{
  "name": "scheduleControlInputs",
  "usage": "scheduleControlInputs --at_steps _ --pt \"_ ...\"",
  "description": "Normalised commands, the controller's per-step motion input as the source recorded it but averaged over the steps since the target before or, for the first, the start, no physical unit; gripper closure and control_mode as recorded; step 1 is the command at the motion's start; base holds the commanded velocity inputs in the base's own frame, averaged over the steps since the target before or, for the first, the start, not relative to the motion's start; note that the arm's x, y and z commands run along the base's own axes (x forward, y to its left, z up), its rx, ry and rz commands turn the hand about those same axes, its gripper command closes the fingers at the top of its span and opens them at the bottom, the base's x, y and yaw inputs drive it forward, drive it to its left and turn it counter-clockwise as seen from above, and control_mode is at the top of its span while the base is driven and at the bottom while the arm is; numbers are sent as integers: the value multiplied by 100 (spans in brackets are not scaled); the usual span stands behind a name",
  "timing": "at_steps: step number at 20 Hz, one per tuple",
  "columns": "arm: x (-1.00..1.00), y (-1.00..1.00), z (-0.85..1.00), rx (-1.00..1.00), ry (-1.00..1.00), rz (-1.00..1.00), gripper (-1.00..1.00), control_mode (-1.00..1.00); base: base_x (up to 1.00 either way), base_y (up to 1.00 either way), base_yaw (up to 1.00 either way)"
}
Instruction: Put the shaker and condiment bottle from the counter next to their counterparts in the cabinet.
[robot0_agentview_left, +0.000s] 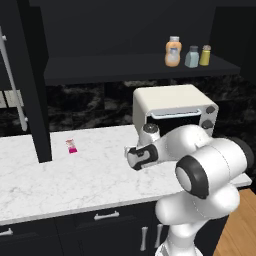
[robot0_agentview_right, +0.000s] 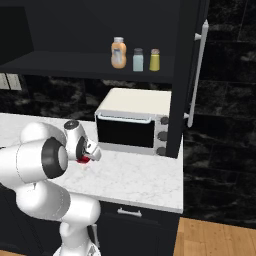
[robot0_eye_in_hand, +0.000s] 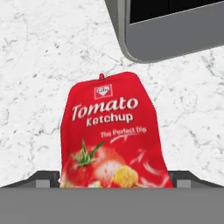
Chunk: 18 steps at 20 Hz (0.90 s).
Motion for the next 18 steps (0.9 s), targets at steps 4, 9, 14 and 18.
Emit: scheduleControlInputs --at_steps 4,9,14,18 --pt "0 0 62 0 0 0 100 -100 0 0 0" --pt "-14 0 71 0 0 0 100 -100 0 0 0" --pt "-20 7 69 0 0 0 100 -100 0 0 0" --pt "-23 6 67 0 0 0 100 -100 0 0 0"
